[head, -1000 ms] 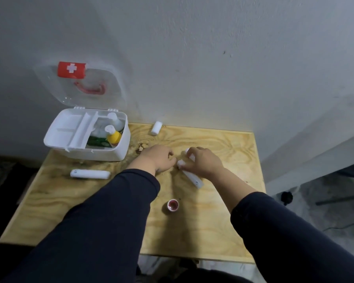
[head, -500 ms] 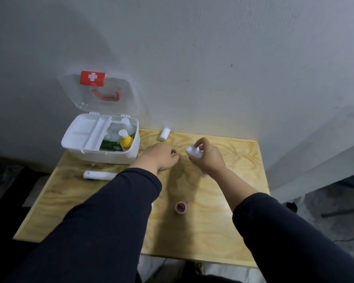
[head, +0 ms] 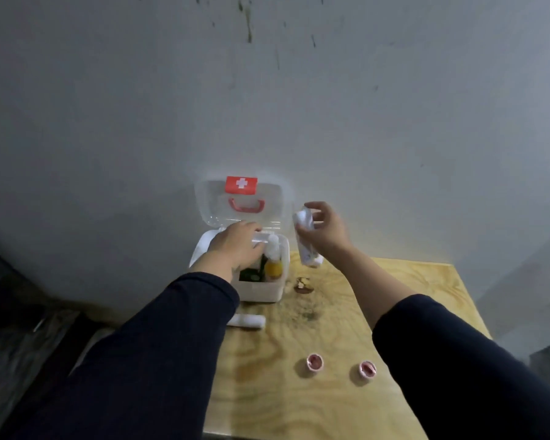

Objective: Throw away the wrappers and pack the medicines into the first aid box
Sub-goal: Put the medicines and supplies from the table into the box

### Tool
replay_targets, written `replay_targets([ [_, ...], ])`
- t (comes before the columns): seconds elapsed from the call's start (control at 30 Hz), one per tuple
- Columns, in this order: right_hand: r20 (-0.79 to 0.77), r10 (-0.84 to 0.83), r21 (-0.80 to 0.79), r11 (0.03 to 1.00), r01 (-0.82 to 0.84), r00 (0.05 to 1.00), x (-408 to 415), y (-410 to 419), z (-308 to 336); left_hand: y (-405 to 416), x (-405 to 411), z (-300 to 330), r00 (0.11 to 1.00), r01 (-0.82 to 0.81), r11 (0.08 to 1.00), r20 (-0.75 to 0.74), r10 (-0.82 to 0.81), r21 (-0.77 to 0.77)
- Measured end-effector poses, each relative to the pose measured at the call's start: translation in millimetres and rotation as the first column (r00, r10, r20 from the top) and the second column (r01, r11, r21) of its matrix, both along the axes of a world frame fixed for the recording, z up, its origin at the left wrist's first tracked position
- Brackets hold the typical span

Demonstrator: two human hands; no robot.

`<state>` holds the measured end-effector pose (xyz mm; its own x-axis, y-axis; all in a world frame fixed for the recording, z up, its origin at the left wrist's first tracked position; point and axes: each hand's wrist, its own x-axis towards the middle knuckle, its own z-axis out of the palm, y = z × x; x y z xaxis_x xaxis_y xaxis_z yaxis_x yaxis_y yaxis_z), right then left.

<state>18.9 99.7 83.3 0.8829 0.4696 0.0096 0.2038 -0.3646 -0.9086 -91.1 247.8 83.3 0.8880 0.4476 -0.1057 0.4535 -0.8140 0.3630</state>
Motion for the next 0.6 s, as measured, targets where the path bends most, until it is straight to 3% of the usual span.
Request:
replay_targets([
  [0.17, -0.018, 0.005, 0.089, 0.996, -0.004, 1.000, -33.9, 55.0, 1.1, 54.4, -31.0, -34.0, 0.985, 0.058, 0.998, -0.165, -0.051, 0.036],
  [0.3, 0.085, 0.054, -0.042, 0.998, -0.050, 0.995, -60.9, 77.2, -21.5, 67.9, -43.5, -57.9, 0.936, 0.124, 0.992, -0.332, -0.114, 0.008],
  [0.43, 0.182, 0.130, -0.251, 0.964, -0.082, 0.975, -79.2, 85.1, -45.7, 66.2, -49.8, -68.1, 0.938, 0.201, 0.975, -0.304, -0.165, 0.093],
  [0.6, 0.108, 0.134, -0.414, 0.907, -0.078, 0.985, -89.0, 90.9, -66.2, 70.8, -50.1, -85.1, 0.951, 0.214, 0.972, -0.247, -0.185, 0.097],
])
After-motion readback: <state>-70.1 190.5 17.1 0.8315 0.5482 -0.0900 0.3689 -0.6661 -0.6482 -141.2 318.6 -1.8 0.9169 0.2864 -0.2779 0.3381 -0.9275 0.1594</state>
